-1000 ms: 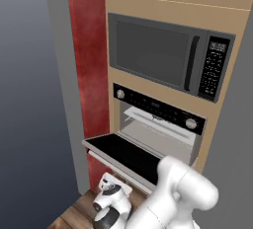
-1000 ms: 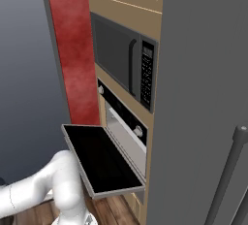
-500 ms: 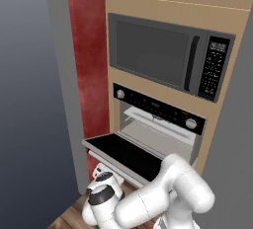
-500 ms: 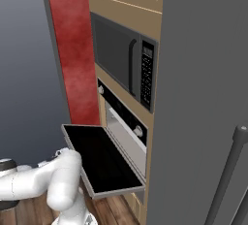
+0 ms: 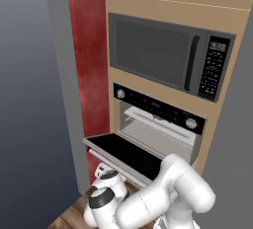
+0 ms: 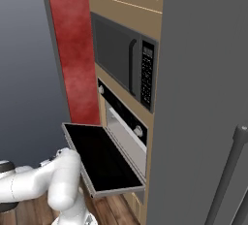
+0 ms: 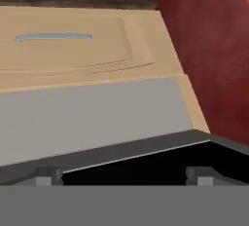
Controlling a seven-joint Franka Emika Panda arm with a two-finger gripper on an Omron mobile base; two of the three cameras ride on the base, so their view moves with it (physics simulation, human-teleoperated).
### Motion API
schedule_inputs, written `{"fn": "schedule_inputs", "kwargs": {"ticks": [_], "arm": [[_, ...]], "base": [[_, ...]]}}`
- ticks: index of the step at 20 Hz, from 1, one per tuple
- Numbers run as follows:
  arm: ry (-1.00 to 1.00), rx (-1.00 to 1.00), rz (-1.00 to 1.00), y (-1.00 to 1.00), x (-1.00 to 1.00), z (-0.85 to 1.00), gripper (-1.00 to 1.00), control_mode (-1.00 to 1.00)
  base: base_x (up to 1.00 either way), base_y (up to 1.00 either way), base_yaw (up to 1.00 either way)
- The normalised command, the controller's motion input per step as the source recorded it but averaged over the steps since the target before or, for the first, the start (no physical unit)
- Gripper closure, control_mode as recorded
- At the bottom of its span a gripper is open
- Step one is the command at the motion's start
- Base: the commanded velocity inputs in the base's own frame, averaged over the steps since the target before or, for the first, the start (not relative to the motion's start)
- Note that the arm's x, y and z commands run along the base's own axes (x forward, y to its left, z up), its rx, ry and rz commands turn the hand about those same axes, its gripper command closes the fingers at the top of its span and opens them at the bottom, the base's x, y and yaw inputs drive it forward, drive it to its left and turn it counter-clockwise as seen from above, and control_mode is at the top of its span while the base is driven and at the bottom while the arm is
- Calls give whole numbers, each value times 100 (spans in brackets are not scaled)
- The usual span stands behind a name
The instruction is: Place the fish on the top rack of the oven, and slide the tray back inside. Close the oven door.
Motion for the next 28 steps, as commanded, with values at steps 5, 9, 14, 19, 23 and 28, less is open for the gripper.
{"fn": "schedule_inputs", "kwargs": {"ticks": [5,9,14,19,23,28], "arm": [[-7,-25,-24,-100,5,58,-100,-100],[-12,-30,-24,-100,8,62,-100,-100],[-11,-40,-31,-89,22,55,-100,-100],[-4,-45,-34,-79,33,51,-100,-100],[-8,-52,-32,-53,50,44,-100,-100],[-13,-50,-33,-40,59,41,-100,-100]], "base": [[0,0,0],[0,0,0],[0,0,0],[0,0,0],[0,0,0],[0,0,0]]}}
